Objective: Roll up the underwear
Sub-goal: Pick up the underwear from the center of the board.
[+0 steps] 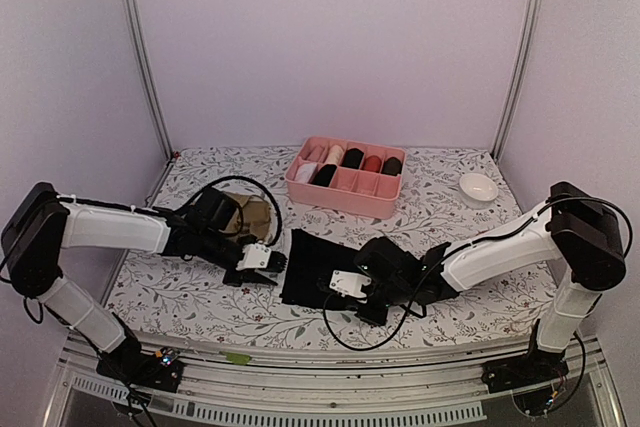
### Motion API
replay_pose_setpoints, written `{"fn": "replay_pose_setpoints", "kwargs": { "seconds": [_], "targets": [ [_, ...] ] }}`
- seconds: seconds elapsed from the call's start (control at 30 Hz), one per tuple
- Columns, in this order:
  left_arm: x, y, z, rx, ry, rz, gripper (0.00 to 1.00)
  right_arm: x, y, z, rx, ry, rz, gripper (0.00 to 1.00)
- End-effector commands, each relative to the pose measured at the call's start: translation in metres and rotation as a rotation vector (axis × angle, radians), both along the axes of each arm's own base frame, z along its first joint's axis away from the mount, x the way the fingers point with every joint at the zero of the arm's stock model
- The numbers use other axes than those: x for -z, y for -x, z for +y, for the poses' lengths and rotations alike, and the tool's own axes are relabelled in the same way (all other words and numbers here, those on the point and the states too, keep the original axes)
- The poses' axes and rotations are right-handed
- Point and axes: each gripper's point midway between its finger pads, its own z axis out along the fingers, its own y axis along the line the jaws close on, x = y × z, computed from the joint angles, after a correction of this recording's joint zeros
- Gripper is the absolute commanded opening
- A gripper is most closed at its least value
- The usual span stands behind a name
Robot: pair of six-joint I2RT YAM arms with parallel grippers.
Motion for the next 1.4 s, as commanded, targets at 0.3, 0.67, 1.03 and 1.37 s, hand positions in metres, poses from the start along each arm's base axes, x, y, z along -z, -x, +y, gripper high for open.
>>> {"fn": "replay_pose_setpoints", "kwargs": {
  "seconds": [0.3,0.67,1.03,1.37],
  "targets": [
    [0.048,0.026,-0.001,0.139,-0.154,-0.041,0.33,0.026,0.020,-0.028,-0.001,0.108,0.078,0.00],
    [0.075,0.036,0.003,0.166,-0.268,-0.058,0.26,0.030,0.018,-0.031,0.012,0.122,0.071,0.00],
    [0.048,0.055,0.003,0.198,-0.217,0.001,0.00,0.003,0.029,-0.023,-0.021,0.059,0.102,0.00],
    [0.017,0.098,0.008,0.266,-0.193,0.201,0.00,-0.025,0.067,-0.016,-0.053,-0.019,0.325,0.00]
  ]
}}
